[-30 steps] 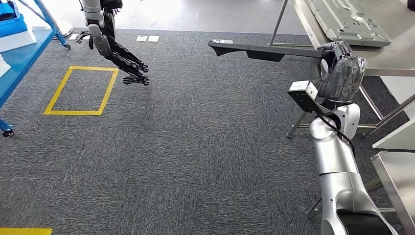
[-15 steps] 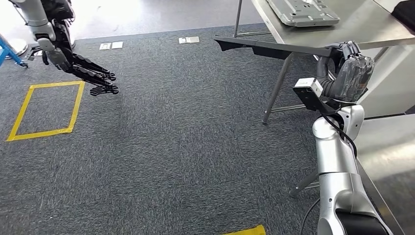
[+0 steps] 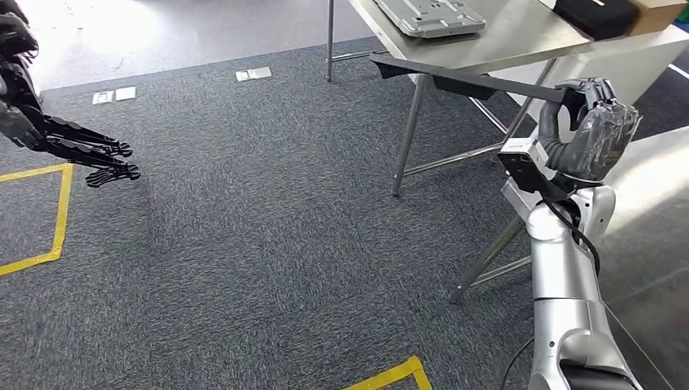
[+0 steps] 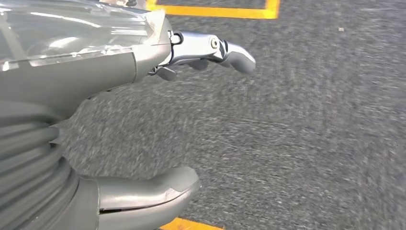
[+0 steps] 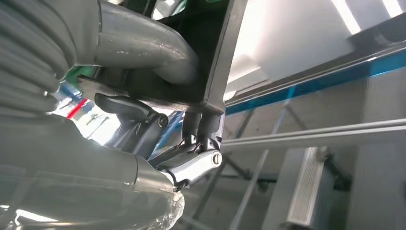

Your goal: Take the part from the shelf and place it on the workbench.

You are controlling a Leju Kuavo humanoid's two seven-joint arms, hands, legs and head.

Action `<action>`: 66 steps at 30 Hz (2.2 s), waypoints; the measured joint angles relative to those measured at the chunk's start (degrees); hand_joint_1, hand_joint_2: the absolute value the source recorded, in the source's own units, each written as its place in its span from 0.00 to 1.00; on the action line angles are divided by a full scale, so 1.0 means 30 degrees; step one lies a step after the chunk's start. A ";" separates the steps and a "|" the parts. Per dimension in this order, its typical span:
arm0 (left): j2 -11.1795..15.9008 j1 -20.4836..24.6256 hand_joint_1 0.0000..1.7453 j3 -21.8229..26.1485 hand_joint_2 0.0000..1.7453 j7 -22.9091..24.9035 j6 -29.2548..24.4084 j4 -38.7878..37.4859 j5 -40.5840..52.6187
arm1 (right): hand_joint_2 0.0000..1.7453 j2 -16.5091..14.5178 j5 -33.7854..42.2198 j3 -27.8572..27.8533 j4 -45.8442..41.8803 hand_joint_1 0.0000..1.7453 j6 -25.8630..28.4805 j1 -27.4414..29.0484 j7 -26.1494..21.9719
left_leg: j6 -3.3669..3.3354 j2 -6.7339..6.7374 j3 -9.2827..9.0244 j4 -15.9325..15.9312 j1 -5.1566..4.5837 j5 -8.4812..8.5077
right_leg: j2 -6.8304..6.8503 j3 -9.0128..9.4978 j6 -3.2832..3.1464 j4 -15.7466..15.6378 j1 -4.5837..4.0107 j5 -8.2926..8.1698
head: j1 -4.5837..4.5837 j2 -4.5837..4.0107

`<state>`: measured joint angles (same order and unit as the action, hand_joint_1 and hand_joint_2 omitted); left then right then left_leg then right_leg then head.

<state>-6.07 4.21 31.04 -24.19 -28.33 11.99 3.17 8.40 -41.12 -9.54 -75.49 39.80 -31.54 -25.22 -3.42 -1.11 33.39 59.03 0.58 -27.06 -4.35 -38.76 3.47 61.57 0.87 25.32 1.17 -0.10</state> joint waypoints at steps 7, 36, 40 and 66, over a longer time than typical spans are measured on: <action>0.0031 -0.0051 0.00 -0.0002 1.00 0.0128 -0.0020 0.0002 0.0138 | 1.00 0.0193 0.0379 -0.0325 -0.0883 1.00 0.0002 0.1191 0.0204 | -0.0080 0.1773 0.0072 -0.0027 -0.0150 -0.0015 | 0.1674 -0.0267 0.0349 0.1694 0.0008 0.0859 | 0.0094 -0.0002; 0.0016 -0.0075 0.00 0.0029 1.00 0.0058 -0.0036 0.0002 -0.0004 | 1.00 0.0269 0.0454 -0.0149 -0.1103 1.00 0.0002 0.0765 0.0266 | -0.0060 0.1240 -0.0201 -0.0067 -0.0015 -0.0159 | 0.1291 -0.1791 0.0261 0.3971 0.0019 0.1253 | 0.0178 -0.0002; 0.0004 -0.0068 0.00 0.0036 1.00 0.0044 0.0002 0.0007 0.0062 | 1.00 0.0315 0.0516 -0.0134 -0.1127 1.00 0.0002 0.0585 0.0402 | 0.0192 0.2076 -0.0361 -0.0063 -0.0152 -0.0347 | 0.2735 0.0980 0.0410 -0.1096 -0.0144 -0.0431 | 0.0197 -0.0002; 0.0022 -0.0155 0.00 0.0617 1.00 -0.0672 0.1324 0.0038 -0.0102 | 1.00 -0.0326 0.0590 0.0369 0.0247 1.00 0.0002 -0.1483 -0.0599 | 0.0164 0.1129 0.0209 0.0456 0.0204 -0.0183 | 0.1273 -0.2220 0.0472 0.4409 0.0149 0.1156 | 0.0217 -0.0002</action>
<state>-6.00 3.75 32.89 -26.21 -24.35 12.11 2.86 7.43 -39.35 -8.44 -74.75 39.80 -35.99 -27.02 -2.93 2.28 34.02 60.39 1.19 -27.61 -0.53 -45.42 4.89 74.80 1.32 28.79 1.82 -0.11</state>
